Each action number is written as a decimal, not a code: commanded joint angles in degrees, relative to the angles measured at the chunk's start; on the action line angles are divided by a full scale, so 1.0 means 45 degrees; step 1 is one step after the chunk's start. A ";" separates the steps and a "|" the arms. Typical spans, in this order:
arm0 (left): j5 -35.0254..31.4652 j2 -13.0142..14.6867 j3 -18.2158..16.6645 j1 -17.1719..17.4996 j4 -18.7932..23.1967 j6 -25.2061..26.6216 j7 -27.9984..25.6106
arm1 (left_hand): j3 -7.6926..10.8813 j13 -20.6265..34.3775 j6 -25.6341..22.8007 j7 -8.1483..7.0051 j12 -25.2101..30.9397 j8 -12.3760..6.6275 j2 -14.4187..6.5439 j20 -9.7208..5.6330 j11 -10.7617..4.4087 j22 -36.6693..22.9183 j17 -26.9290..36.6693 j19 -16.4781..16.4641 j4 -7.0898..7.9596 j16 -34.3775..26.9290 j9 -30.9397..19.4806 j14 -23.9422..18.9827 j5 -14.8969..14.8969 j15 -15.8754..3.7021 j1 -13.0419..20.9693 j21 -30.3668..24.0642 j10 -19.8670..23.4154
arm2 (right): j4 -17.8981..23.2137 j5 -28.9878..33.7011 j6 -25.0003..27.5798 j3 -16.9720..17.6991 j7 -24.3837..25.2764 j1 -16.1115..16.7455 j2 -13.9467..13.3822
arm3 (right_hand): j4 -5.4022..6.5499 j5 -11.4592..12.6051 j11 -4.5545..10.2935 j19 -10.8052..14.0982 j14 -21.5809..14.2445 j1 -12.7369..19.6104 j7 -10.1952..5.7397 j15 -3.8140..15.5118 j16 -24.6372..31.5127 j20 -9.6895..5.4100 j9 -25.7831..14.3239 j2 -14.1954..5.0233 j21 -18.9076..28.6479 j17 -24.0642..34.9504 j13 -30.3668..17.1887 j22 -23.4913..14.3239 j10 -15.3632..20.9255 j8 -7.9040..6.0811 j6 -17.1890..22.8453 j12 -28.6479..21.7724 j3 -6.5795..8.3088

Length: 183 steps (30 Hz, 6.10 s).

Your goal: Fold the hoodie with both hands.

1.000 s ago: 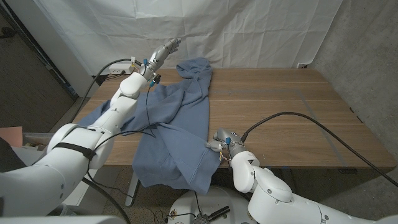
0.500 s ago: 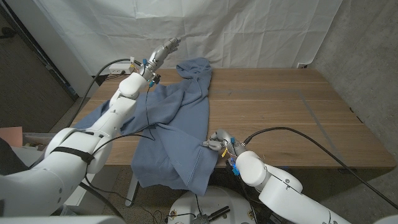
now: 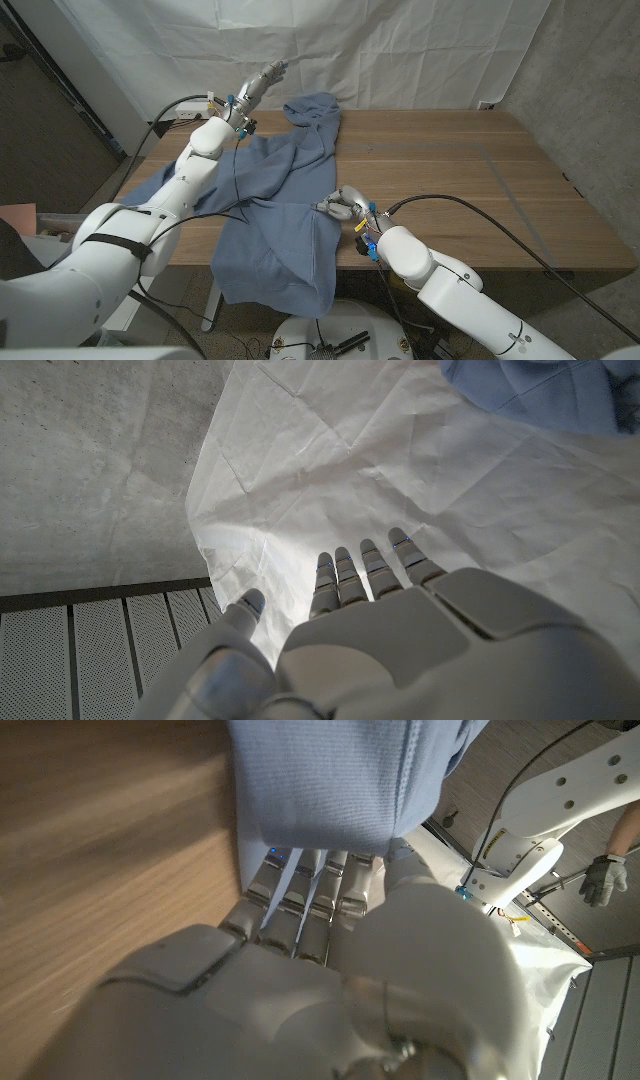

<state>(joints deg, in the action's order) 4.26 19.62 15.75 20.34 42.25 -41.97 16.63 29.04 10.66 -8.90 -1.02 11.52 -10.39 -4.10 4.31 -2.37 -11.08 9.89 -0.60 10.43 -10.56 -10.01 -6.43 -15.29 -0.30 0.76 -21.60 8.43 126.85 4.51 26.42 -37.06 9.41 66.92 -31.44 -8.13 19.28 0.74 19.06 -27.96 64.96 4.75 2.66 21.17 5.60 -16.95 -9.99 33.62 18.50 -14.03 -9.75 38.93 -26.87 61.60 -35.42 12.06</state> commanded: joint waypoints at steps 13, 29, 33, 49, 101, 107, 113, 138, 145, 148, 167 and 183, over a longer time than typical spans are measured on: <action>-0.0132 -0.0895 0.0076 -0.2200 -0.4251 -0.1570 0.0409 | 0.0119 0.0006 0.0025 -0.0102 -0.0021 -0.0036 -0.1230 -0.0052 0.0038 -0.0012 0.0006 -0.0018 0.0009 0.0027 -0.0044 -0.0022 -0.0007 -0.0048 0.0017 0.0044 -0.0029 | -0.1668 -0.2929 -0.2490 0.0667 -0.2330 -0.1203 0.0785 | 0.0076 -0.0188 0.0195 0.0407 -0.1202 0.0269 0.0267 0.1163 0.0793 -0.0162 -0.0406 0.0005 -0.0144 0.0993 -0.0378 -0.0049 0.0510 -0.0310 0.0005 -0.0579 0.0464; -0.0201 -0.0871 -0.0015 -0.2286 -0.4165 -0.1741 0.0237 | 0.0137 0.0005 0.0042 -0.0091 -0.0016 -0.0034 -0.1226 -0.0034 0.0053 -0.0013 0.0005 -0.0018 0.0007 0.0028 -0.0044 -0.0017 -0.0002 -0.0026 0.0017 0.0063 -0.0024 | -0.3237 -0.4161 -0.3116 0.0419 -0.4768 -0.2688 0.1812 | 0.0005 -0.0353 0.0226 0.0733 -0.1729 0.0504 0.0384 0.1261 0.1642 -0.0291 -0.0527 0.0061 -0.0139 0.2022 -0.0647 -0.0091 0.0636 -0.0362 0.0014 -0.0932 0.0540; -0.0242 -0.0804 -0.0045 -0.2239 -0.3993 -0.1802 0.0121 | 0.0144 0.0005 0.0040 -0.0097 -0.0022 -0.0036 -0.1227 -0.0037 0.0024 -0.0013 0.0004 -0.0023 0.0008 0.0025 -0.0043 -0.0024 -0.0001 -0.0037 0.0017 0.0068 -0.0041 | -0.3443 -0.3665 -0.3027 0.0025 -0.4973 -0.3143 0.1889 | -0.0017 -0.0412 0.0189 0.0887 -0.1942 0.0596 0.0383 0.1265 0.2069 -0.0329 -0.0534 0.0083 -0.0112 0.2502 -0.0752 -0.0111 0.0705 -0.0351 0.0031 -0.1070 0.0530; -0.0436 -0.0542 -0.0120 -0.1997 -0.3214 -0.1587 -0.0456 | 0.0165 0.0004 0.0128 -0.0200 -0.0022 -0.0013 -0.1226 -0.0031 0.0050 -0.0014 0.0004 -0.0031 0.0011 0.0025 -0.0043 -0.0025 0.0003 -0.0047 0.0013 0.0090 -0.0059 | -0.4761 -0.2933 -0.2817 -0.1240 -0.6289 -0.4837 0.2384 | -0.0028 -0.0443 0.0140 0.0961 -0.2085 0.0719 0.0482 0.1307 0.2452 -0.0359 -0.0669 0.0094 -0.0122 0.3055 -0.0919 -0.0136 0.0697 -0.0393 0.0031 -0.1234 0.0612; -0.0638 0.0234 -0.0293 -0.0499 0.0112 -0.0063 -0.1405 | 0.0220 0.0003 0.0216 -0.0267 -0.0041 -0.0018 -0.1237 0.0004 -0.0006 -0.0019 0.0003 -0.0068 0.0020 0.0045 -0.0042 0.0051 0.0010 -0.0093 0.0003 0.0137 -0.0156 | -1.0534 -0.2368 -0.5875 -0.3773 -1.1427 -0.7970 0.4787 | 0.0356 -0.0389 0.0510 0.0461 -0.1503 0.0368 0.0202 0.1633 0.1909 -0.0563 -0.1187 0.0047 -0.0414 0.3501 -0.1318 -0.0164 0.0083 -0.0502 -0.0314 -0.1389 0.1063; -0.0585 0.0337 -0.0326 -0.0188 0.0714 0.0181 -0.1466 | 0.0227 0.0003 0.0218 -0.0258 -0.0047 -0.0021 -0.1239 0.0007 0.0000 -0.0019 0.0003 -0.0071 0.0021 0.0046 -0.0042 0.0061 0.0010 -0.0117 0.0004 0.0141 -0.0179 | -1.1527 -0.3088 -0.5275 -0.3732 -1.2823 -0.8275 0.5174 | 0.0443 -0.0446 0.0119 0.0510 -0.1358 0.0144 -0.0061 0.1069 0.1736 -0.0273 -0.1039 0.0212 -0.0412 0.3504 -0.1244 -0.0169 -0.0048 -0.0405 -0.0349 -0.1310 0.1040; -0.0586 0.0420 -0.0361 0.0114 0.1277 0.0432 -0.1627 | 0.0239 0.0002 0.0218 -0.0258 -0.0066 -0.0025 -0.1243 0.0017 -0.0017 -0.0019 0.0003 -0.0073 0.0021 0.0068 -0.0042 0.0130 0.0010 -0.0124 0.0004 0.0150 -0.0241 | -1.1433 -0.2928 -0.4832 -0.3694 -1.3505 -0.8459 0.5035 | 0.2074 -0.1188 -0.1487 -0.0504 0.0274 -0.3474 0.0532 -0.0691 0.0670 0.0859 -0.0589 0.1091 -0.1026 0.3341 -0.0615 -0.0211 -0.1899 0.0493 -0.1945 -0.0045 -0.0379; -0.0336 0.0802 -0.0619 0.0887 0.2313 0.1217 -0.1819 | 0.0280 0.0001 0.0236 -0.0283 -0.0059 -0.0027 -0.1249 0.0033 -0.0039 -0.0020 0.0001 -0.0052 0.0019 0.0068 -0.0042 0.0195 0.0012 -0.0121 0.0010 0.0189 -0.0288 | -0.8930 -0.3160 -0.4825 -0.1321 -1.0362 -0.6831 0.3226 | 0.2438 -0.1163 -0.1928 -0.0877 0.1205 -0.5306 0.0603 -0.1447 -0.0153 0.1241 0.0242 0.1243 -0.1703 0.2738 0.0026 -0.0221 -0.3035 0.2095 -0.4487 0.1364 -0.1141; -0.0134 0.0899 -0.0768 0.1129 0.2551 0.1448 -0.1781 | 0.0286 0.0002 0.0239 -0.0298 -0.0053 -0.0028 -0.1244 0.0026 0.0004 -0.0021 0.0001 -0.0058 0.0020 0.0060 -0.0042 0.0191 0.0015 -0.0103 0.0008 0.0194 -0.0287 | -0.8644 -0.3356 -0.4950 -0.0774 -0.9745 -0.6610 0.2849 | 0.2286 -0.1224 -0.1919 -0.0781 0.1357 -0.5161 0.0492 -0.1549 -0.0318 0.1208 0.0331 0.1121 -0.1721 0.2626 0.0056 -0.0222 -0.3215 0.2327 -0.4877 0.1519 -0.0997; -0.0083 0.0961 -0.0833 0.1258 0.2724 0.1549 -0.1799 | 0.0289 0.0002 0.0248 -0.0283 -0.0055 -0.0026 -0.1241 0.0035 0.0013 -0.0021 0.0002 -0.0054 0.0020 0.0055 -0.0042 0.0186 0.0017 -0.0094 0.0007 0.0200 -0.0301 | -0.8548 -0.3384 -0.4994 -0.0666 -0.9634 -0.6582 0.2697 | 0.2258 -0.1248 -0.1945 -0.0770 0.1447 -0.5151 0.0460 -0.1565 -0.0399 0.1202 0.0354 0.1109 -0.1731 0.2575 0.0068 -0.0222 -0.3266 0.2389 -0.4979 0.1562 -0.0976; 0.0311 0.1205 -0.1192 0.2300 0.4031 0.2359 -0.1937 | 0.0305 0.0001 0.0288 -0.0269 -0.0047 -0.0020 -0.1233 0.0038 0.0021 -0.0023 0.0003 -0.0064 0.0020 0.0049 -0.0042 0.0199 0.0023 -0.0064 0.0004 0.0217 -0.0312 | -0.8546 -0.3911 -0.5822 0.0454 -0.8660 -0.6286 0.2320 | 0.1991 -0.1511 -0.1923 -0.0873 0.2359 -0.5181 0.0123 -0.1806 -0.1213 0.1105 0.0608 0.1040 -0.1954 0.2023 0.0199 -0.0194 -0.4425 0.3115 -0.6277 0.2325 -0.0818; 0.0810 0.1284 -0.1386 0.2700 0.4298 0.2730 -0.1625 | 0.0314 0.0002 0.0311 -0.0250 -0.0053 -0.0019 -0.1224 0.0054 0.0032 -0.0025 0.0004 -0.0038 0.0022 0.0054 -0.0042 0.0237 0.0028 -0.0032 -0.0001 0.0243 -0.0354 | -0.9836 -0.4240 -0.7053 0.1441 -0.7691 -0.6616 0.2709 | 0.1915 -0.1585 -0.1856 -0.0951 0.2569 -0.5228 -0.0076 -0.1838 -0.1414 0.1086 0.0690 0.1008 -0.2073 0.1835 0.0248 -0.0175 -0.4675 0.3301 -0.6680 0.2565 -0.0769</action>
<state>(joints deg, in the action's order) 6.66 25.13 10.08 31.41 61.00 -30.60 8.60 30.05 10.65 -7.67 -2.24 11.23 -10.39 -4.10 4.31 -2.24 -11.05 9.90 -0.60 10.52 -10.56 -10.01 -5.39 -15.29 -0.49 0.76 -20.54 7.12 86.59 -13.56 -1.79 -33.31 -27.38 38.42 -20.35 0.86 12.19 -7.82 14.80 -16.67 41.29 4.30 -5.54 15.01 10.94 -13.83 -5.16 24.54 26.82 -12.76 -10.39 17.97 -12.04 31.69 -24.12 8.39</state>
